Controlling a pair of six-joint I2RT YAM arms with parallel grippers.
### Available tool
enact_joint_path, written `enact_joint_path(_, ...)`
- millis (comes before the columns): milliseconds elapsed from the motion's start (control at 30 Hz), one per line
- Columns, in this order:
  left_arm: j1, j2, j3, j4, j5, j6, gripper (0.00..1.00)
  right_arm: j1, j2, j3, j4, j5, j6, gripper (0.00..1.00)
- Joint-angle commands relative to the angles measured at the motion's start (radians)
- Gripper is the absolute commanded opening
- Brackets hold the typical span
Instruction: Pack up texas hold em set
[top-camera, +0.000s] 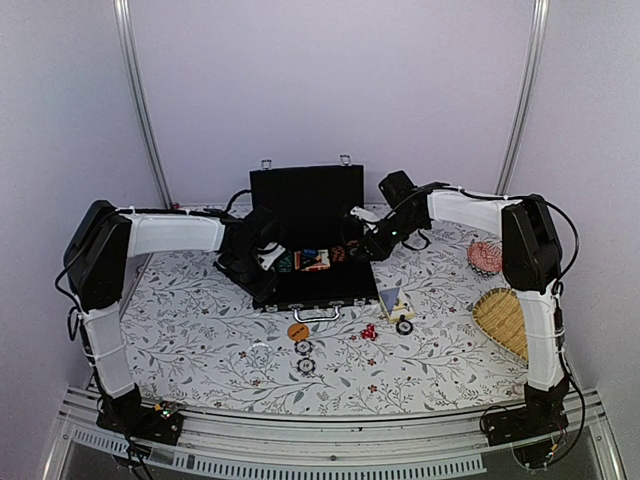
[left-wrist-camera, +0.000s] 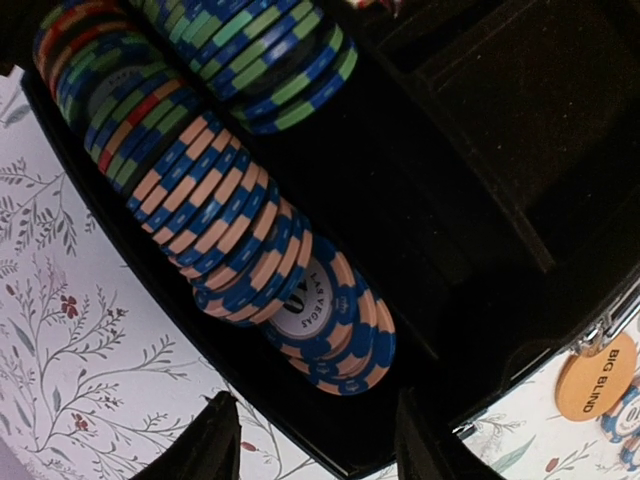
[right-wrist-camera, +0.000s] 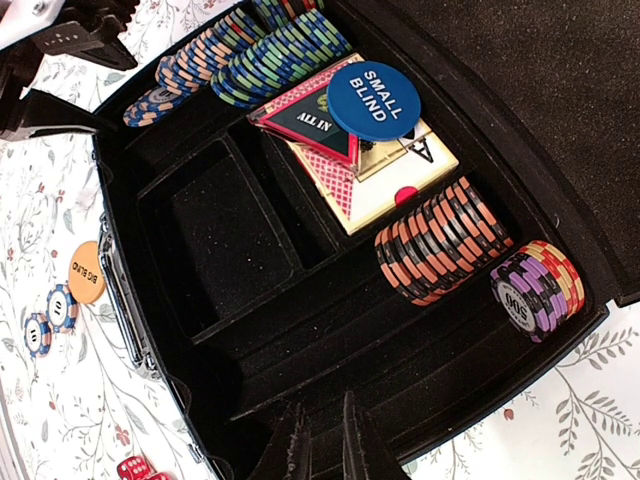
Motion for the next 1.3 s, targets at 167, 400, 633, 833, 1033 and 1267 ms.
enact_joint_path(167, -0.008, 0.076, 0.048, 0.018, -0.032, 0.060, 0.54, 0.006, -0.030, -0.006, 0.014, -0.016, 0.002, 0.15)
enact_joint_path(400, -0.009, 0.096, 0.068, 0.015, 0.005, 0.092, 0.57, 0.006, -0.024, -0.005, 0.013, -0.015, 0.000, 0.15)
enact_joint_path(633, -0.008, 0.111, 0.084, 0.019, -0.099, 0.091, 0.56, 0.006, -0.019, -0.005, 0.014, -0.016, 0.000, 0.15)
enact_joint_path(833, -0.011, 0.070, 0.086, 0.023, -0.030, 0.120, 0.56, 0.006, -0.019, -0.005, 0.011, -0.017, 0.000, 0.15)
enact_joint_path(1033, -0.017, 0.045, 0.022, 0.026, 0.002, 0.149, 0.58, 0.006, -0.020, -0.005, 0.007, -0.021, -0.002, 0.16)
enact_joint_path(1267, -0.020, 0.086, 0.021, 0.026, -0.168, 0.139, 0.58, 0.006, -0.021, -0.005, 0.003, -0.023, 0.000, 0.16)
